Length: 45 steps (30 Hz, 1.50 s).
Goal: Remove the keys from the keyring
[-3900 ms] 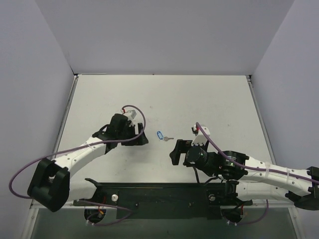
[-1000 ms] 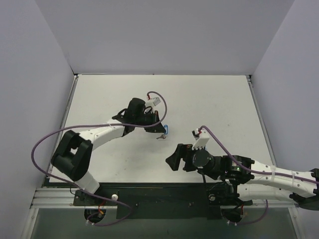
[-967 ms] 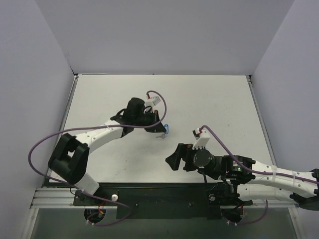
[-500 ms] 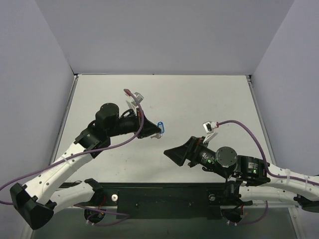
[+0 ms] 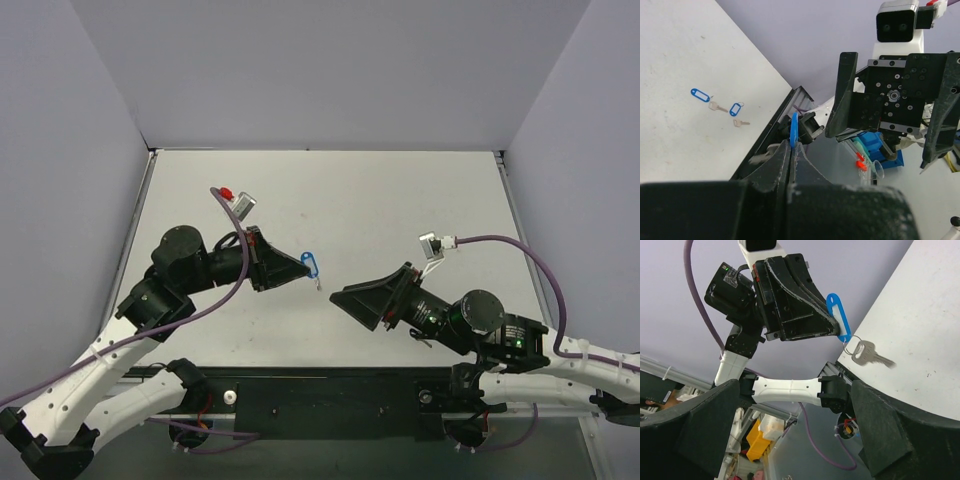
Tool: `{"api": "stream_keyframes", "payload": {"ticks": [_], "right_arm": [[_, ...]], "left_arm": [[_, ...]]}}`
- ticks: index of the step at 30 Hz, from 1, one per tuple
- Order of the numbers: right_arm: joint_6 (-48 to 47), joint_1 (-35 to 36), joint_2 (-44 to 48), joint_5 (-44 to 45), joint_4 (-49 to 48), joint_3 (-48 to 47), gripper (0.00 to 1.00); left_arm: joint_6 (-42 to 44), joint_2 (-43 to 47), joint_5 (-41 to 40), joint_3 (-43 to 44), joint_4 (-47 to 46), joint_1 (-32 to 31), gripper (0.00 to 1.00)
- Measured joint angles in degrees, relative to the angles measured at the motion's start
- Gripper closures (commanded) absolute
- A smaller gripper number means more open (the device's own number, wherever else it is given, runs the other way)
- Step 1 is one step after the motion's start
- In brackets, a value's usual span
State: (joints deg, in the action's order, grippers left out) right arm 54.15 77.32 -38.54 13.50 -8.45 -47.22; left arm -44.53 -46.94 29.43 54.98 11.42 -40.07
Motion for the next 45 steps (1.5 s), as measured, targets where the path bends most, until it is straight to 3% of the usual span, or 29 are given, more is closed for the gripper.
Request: {"api": "stream_keyframes", "payload": {"ticks": [16, 31, 45], "right_arm": [[-8.3, 0.0, -3.8, -4.7, -4.7, -8.2, 0.12], [-10.8, 0.0, -8.2, -8.7, -7.8, -11.2, 0.15], [-10.8, 0.0, -10.1, -13.2, -12.0, -12.2, 0.28]], "left_arm": [[-12.7, 1.8, 5.4, 6.9, -6.7, 0.0, 1.00], [-24.7, 1.8, 10.6, 7.3, -22.1, -0.5, 1.00], [-28.6, 2.1, 11.4, 7.3, -28.4, -0.8, 1.00]]}}
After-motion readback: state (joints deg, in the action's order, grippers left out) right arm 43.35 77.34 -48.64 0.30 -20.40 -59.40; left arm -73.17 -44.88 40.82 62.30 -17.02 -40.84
